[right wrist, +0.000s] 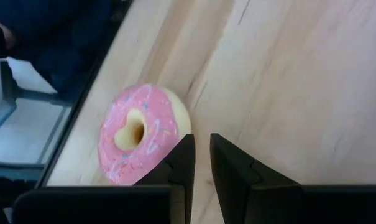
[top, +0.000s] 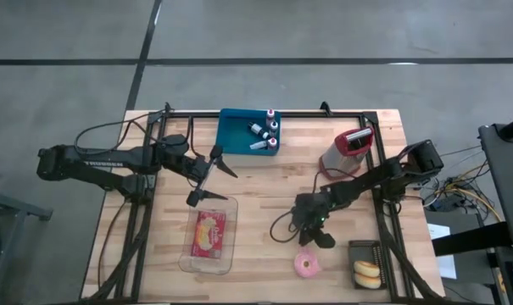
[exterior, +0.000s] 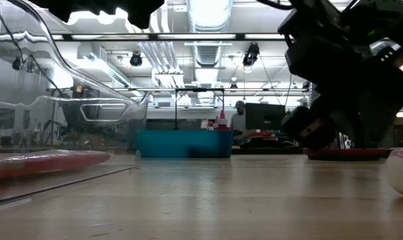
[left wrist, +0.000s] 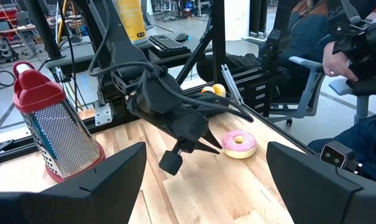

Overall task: Pick & Place Food Item
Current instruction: Put the pink donut into the black bin

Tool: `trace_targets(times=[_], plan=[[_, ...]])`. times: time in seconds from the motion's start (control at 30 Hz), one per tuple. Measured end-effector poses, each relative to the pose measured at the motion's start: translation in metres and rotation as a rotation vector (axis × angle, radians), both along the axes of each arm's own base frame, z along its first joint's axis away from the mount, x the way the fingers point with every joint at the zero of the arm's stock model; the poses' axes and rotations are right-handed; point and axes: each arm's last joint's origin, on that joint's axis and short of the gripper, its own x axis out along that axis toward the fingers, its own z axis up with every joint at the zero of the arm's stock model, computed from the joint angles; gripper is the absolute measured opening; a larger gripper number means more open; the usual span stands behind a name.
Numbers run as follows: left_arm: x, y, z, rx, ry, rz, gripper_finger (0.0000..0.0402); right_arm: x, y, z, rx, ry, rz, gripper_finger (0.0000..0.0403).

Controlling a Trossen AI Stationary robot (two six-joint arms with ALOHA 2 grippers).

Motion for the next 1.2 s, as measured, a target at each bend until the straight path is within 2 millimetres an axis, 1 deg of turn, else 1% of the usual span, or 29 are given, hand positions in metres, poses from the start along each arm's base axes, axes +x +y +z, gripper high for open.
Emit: trace_targets(times=[0.1, 0.2, 0.33, 0.43, 0.57, 0.67, 0.9, 1.03, 1.2], plan=[[0.0, 0.0, 0.0, 0.0, 0.0, 0.0, 0.0339, 0.0, -0.004, 0.008, 0.01, -0.022, -0.019, 0.0047], [0.0, 0.0, 0.0, 0.0, 0.0, 0.001, 0.0339, 0.0, -0.005, 0.014, 0.043, 0.005, -0.068, 0.0051], [0.0, 0.0, 0.0, 0.0, 0.0, 0.0, 0.0339, 0.0, -0.005, 0.014, 0.049, 0.003, -0.064, 0.0064], [0.0, 0.0, 0.0, 0.0, 0.0, 0.001, 0.0339, -0.001, -0.004, 0.011, 0.049, -0.016, 0.003, 0.0081], [0.0, 0.0, 0.0, 0.0, 0.0, 0.0, 0.0339, -0.001, -0.006, 0.009, 0.119, 0.001, 0.074, 0.0112], [0.0, 0.0, 0.0, 0.0, 0.0, 0.0, 0.0339, -0.001, -0.008, 0.009, 0.148, 0.013, 0.076, 0.0139], [0.0, 0.0, 0.0, 0.0, 0.0, 0.0, 0.0339, 0.002, -0.01, 0.009, 0.149, -0.012, 0.072, 0.0201], [0.0, 0.0, 0.0, 0.0, 0.0, 0.0, 0.0339, 0.003, -0.01, 0.009, 0.147, -0.026, 0.069, 0.0217], [0.0, 0.0, 0.0, 0.0, 0.0, 0.0, 0.0339, 0.004, -0.011, 0.006, 0.106, -0.031, 0.045, 0.0221]])
